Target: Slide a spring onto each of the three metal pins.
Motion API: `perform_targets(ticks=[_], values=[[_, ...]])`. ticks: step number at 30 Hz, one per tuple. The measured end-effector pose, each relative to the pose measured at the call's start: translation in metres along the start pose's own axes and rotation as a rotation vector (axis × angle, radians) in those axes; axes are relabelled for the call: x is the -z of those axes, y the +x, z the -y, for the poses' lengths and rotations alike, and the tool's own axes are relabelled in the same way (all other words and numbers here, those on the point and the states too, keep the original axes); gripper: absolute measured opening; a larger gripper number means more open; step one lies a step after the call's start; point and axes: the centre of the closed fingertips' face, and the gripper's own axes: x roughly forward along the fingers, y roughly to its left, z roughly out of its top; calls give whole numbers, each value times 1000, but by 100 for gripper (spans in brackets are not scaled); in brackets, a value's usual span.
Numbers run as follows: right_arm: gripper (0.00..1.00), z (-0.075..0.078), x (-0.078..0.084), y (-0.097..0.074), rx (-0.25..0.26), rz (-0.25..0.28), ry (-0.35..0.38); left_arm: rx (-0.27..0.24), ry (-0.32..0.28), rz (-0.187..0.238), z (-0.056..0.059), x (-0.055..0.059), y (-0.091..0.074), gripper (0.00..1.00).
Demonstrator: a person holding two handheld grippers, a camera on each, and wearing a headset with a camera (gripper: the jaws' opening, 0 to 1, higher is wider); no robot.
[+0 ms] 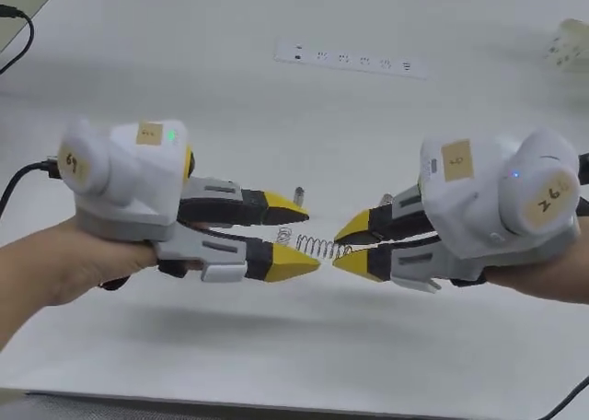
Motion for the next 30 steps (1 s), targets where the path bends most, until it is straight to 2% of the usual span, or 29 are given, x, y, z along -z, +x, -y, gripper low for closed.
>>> perform_targets(ticks=[12,24,27,30], values=[[8,-1,0,-3,-8,-14,-16,28,-2,-2,8,2,10,17],[8,-3,0,-4,-14,-20,-27,27,1,-8,10,3,10,12],[8,-3,-1,-4,-15,-19,-32,27,-5,7,11,0,9,10],[8,-3,-3,-4,-15,-12,-34,32,5,-2,12,2,10,7]])
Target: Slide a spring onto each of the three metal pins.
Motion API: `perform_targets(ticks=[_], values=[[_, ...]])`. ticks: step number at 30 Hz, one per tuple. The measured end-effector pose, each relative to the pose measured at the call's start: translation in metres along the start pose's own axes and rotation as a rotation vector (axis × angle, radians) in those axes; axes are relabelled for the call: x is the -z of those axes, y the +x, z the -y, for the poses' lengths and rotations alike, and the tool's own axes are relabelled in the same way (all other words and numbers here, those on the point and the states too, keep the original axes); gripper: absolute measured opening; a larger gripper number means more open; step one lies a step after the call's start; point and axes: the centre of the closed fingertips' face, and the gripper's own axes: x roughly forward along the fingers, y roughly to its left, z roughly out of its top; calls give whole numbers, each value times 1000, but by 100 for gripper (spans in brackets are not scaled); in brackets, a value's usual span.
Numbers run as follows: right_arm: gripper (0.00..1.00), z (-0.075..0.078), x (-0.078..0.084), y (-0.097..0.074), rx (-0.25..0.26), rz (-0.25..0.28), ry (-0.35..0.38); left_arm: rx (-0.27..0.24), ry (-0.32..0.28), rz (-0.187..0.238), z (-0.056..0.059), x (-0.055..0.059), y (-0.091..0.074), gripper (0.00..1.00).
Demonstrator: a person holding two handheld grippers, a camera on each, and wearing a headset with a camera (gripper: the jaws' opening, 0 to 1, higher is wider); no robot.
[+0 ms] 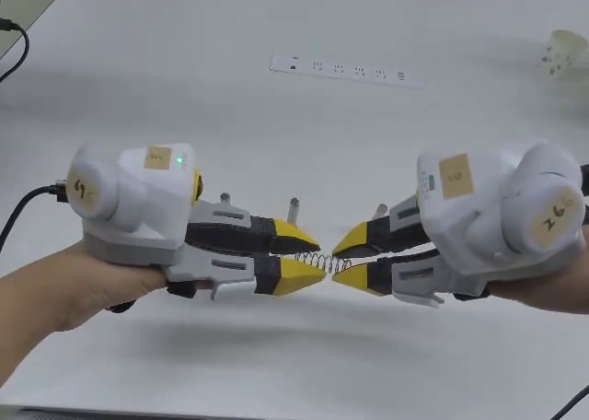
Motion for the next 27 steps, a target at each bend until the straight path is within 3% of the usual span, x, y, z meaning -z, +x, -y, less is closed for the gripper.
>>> perform_targets(ticks=[15,27], values=[[8,1,-3,-1,-2,19,3,12,0,17,1,-2,-1,2],[9,-1,-1,3,-8,35,-4,13,-29,-7,2,1,-1,2]])
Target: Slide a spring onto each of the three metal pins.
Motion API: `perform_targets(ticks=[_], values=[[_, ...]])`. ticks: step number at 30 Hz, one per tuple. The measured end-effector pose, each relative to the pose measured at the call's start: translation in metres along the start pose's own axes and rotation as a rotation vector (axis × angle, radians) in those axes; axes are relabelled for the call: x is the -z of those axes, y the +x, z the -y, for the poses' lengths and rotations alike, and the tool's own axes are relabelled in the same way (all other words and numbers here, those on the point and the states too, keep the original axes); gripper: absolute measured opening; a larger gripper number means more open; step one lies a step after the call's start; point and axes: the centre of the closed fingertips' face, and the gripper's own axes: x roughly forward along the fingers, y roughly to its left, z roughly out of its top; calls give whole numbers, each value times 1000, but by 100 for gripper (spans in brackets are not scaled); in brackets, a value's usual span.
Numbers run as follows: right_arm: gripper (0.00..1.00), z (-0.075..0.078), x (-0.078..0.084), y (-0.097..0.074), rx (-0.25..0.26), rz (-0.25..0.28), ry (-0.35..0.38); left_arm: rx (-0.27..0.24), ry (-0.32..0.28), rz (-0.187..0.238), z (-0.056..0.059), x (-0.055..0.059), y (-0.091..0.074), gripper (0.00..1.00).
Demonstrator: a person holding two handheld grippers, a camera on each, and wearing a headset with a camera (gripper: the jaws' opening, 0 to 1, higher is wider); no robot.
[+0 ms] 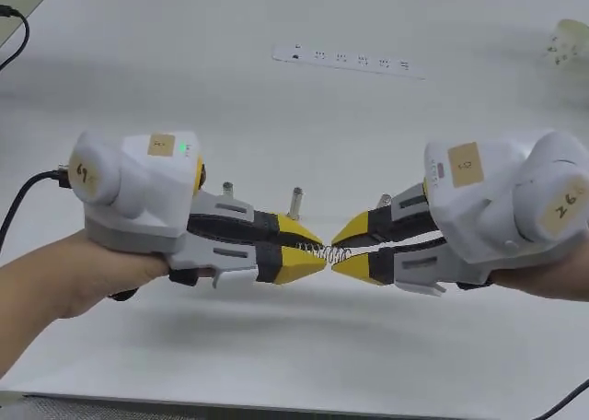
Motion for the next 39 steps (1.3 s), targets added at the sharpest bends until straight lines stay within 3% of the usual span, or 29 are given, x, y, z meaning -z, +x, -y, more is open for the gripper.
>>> perform_targets(ticks=[3,14,26,32,39], values=[[9,0,0,0,-2,1,-5,3,-30,3,0,0,0,2],[14,3,1,-2,16,8,9,3,-24,7,2,-2,-1,2],[11,4,1,-5,-1,90,171,-5,-34,24,3,-7,-5,2],[9,2,7,-4,-8,86,182,1,-32,26,4,-7,-5,2],[8,2,-2,-11,-18,171,267,9,-39,40,4,-11,-7,2]])
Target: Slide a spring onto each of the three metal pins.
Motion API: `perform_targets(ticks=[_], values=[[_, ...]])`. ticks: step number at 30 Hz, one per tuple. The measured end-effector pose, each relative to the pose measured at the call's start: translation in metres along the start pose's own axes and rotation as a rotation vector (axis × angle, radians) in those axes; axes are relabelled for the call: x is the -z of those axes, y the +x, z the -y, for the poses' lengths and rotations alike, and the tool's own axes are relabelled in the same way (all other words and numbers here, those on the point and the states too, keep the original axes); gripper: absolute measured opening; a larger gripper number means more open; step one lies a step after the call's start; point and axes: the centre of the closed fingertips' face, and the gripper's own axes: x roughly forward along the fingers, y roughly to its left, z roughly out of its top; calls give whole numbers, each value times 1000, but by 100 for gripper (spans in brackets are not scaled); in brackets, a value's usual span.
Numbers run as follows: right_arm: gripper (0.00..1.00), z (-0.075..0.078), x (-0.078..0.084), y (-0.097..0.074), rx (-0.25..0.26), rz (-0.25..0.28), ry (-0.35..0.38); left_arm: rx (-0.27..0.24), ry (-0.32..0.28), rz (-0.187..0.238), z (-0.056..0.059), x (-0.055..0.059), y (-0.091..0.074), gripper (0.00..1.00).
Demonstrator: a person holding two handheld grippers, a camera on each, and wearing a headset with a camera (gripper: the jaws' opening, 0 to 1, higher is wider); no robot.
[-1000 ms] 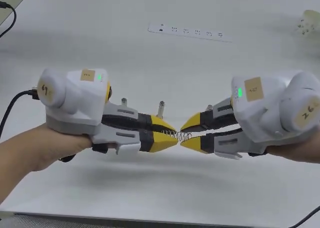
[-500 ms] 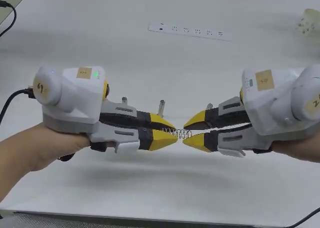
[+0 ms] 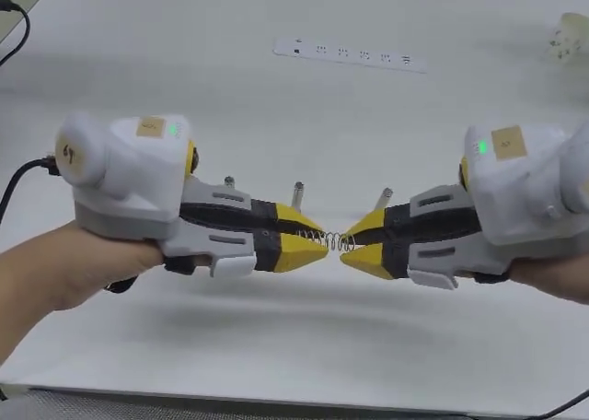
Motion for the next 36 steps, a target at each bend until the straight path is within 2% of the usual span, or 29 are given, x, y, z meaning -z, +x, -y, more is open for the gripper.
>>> perform_targets(ticks=[1,4,13,19,29,32,36], values=[[8,0,-3,-1,-5,23,7,1,-1,2,0,-1,0,2],[9,-2,-4,-3,-17,33,21,5,-2,8,1,-2,0,2],[8,-4,-6,-3,-23,36,0,17,6,4,2,0,-1,2],[8,-2,-18,-8,-21,83,21,18,-1,8,2,1,-3,2],[8,-5,-28,-10,-25,111,4,20,18,3,2,1,-3,2],[9,-7,-39,-11,-41,168,39,25,28,-4,3,3,-2,2],[9,-9,-48,-9,-45,183,24,25,42,-15,4,5,1,2]])
